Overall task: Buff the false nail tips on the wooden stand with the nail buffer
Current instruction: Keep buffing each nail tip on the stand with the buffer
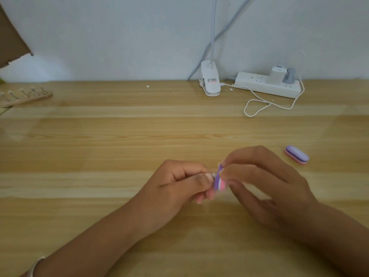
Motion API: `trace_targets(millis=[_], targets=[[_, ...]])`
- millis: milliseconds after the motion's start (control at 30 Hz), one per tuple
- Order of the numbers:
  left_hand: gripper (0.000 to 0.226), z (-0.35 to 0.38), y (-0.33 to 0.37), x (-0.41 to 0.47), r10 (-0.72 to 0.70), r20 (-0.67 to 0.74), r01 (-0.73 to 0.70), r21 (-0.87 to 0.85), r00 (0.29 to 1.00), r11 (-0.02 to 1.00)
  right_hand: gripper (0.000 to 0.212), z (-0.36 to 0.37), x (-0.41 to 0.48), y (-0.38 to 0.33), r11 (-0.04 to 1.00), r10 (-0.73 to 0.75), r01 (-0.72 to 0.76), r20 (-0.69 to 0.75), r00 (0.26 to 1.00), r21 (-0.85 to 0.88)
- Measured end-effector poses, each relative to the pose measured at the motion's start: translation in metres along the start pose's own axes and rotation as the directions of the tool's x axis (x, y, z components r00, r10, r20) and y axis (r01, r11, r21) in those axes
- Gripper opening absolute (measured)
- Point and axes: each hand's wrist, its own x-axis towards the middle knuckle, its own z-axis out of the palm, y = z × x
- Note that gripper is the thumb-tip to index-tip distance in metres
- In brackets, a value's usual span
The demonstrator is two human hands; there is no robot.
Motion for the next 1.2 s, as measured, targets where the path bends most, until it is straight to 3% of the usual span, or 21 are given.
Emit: trace_targets(millis=[100, 200, 400, 533, 667, 867, 1033, 1133, 1200], targets=[[0.029, -0.001, 0.000, 0.000, -0.023, 0.020, 0.023, -0.031, 1.000, 0.999, 0.032, 0.000, -0.001, -0.003, 0.997, -0.058, 0.060, 0.026, 0.998, -0.045], [0.030, -0.004, 0.001, 0.001, -0.062, 0.026, 0.063, -0.028, 0.998, 0.998, 0.025, -0.005, 0.002, 0.003, 0.996, -0.002, 0.006, 0.041, 0.999, -0.092], [0.035, -0.005, -0.007, 0.002, -0.101, 0.045, 0.103, -0.025, 0.994, 0.994, 0.025, 0.003, 0.004, -0.012, 0.998, -0.045, 0.046, 0.028, 0.999, -0.053], [0.032, -0.005, -0.006, 0.002, -0.083, 0.098, 0.092, -0.091, 0.992, 0.992, 0.027, -0.005, 0.007, -0.003, 0.997, 0.030, -0.031, -0.012, 0.999, -0.069], [0.033, -0.004, -0.010, 0.002, -0.118, 0.113, 0.135, -0.152, 0.987, 0.979, 0.027, 0.002, 0.004, -0.013, 0.998, -0.043, 0.044, 0.009, 0.999, -0.037], [0.028, -0.009, -0.008, 0.002, -0.110, 0.190, 0.162, -0.284, 0.976, 0.945, 0.017, -0.002, 0.006, -0.009, 0.996, 0.037, -0.038, -0.027, 0.999, -0.076], [0.028, -0.011, -0.009, 0.004, -0.150, 0.223, 0.212, -0.287, 0.963, 0.934, 0.017, -0.009, 0.009, -0.006, 0.991, 0.022, -0.023, -0.007, 1.000, -0.134], [0.027, -0.009, -0.008, 0.003, -0.139, 0.233, 0.206, -0.299, 0.963, 0.932, 0.026, -0.002, 0.006, -0.014, 0.999, -0.004, 0.004, 0.000, 1.000, -0.043], [0.027, -0.010, -0.007, 0.002, -0.140, 0.240, 0.209, -0.295, 0.961, 0.932, 0.024, -0.005, 0.007, -0.011, 0.997, -0.013, 0.014, 0.012, 1.000, -0.076]])
